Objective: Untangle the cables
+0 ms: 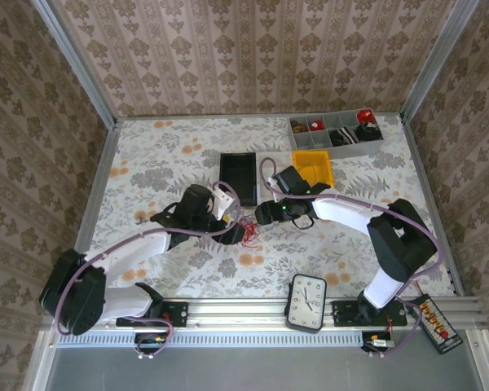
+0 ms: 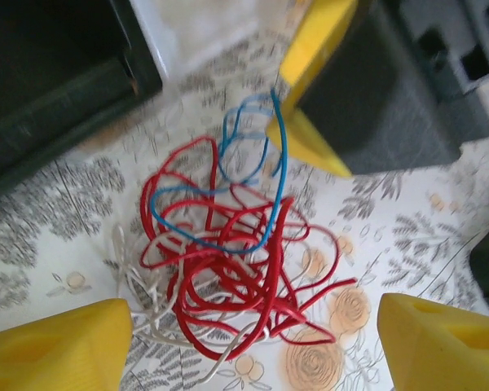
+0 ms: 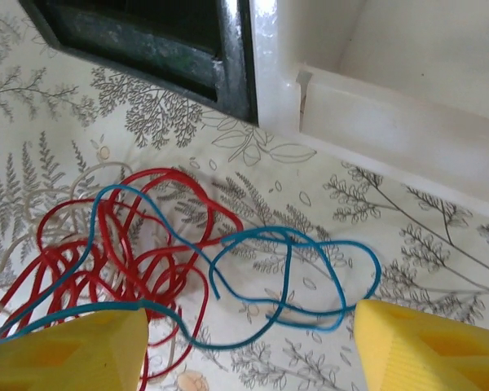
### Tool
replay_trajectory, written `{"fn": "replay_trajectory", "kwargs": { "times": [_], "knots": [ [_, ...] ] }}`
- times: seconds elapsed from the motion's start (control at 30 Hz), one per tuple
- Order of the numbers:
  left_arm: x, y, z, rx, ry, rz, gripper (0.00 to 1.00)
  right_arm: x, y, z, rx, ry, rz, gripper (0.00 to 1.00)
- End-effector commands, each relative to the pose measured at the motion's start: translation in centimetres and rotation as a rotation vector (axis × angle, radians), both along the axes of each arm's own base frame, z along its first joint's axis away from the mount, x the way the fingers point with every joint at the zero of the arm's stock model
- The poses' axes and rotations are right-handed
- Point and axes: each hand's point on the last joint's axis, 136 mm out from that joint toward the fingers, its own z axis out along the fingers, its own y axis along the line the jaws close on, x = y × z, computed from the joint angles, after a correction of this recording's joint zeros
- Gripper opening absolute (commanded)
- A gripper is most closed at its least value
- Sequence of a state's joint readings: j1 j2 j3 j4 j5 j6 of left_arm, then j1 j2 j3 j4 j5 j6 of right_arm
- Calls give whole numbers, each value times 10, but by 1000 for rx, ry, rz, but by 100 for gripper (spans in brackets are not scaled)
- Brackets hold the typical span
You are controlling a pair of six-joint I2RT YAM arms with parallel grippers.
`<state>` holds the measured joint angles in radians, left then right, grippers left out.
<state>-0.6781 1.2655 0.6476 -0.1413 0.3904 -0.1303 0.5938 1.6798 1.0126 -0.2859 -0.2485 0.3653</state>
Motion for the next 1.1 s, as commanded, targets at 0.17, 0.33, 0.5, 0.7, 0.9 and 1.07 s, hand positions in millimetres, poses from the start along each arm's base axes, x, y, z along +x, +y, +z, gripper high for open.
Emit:
{"fn": "replay_trajectory", "kwargs": {
  "times": [0.17,0.33,0.5,0.7,0.9,1.07],
  "knots": [
    [6,-10,-43,126,37,-11,71,21,-4,-28,-108,7,-51,60],
    [13,-15,-57,129,50,14,47,14,-23,-50,-176,46,-97,21],
    [22,-13,-64,128,44,79,13,15,-64,-48,-204,51,-247,0],
    [40,6,-70,169,30,195,0,2,-140,-39,-180,84,-570,0],
    [45,12,-72,176,33,216,0,-18,-194,-27,-133,97,-811,0],
    [46,8,-73,183,30,198,0,-14,-197,-6,-86,32,-817,0]
  ]
}}
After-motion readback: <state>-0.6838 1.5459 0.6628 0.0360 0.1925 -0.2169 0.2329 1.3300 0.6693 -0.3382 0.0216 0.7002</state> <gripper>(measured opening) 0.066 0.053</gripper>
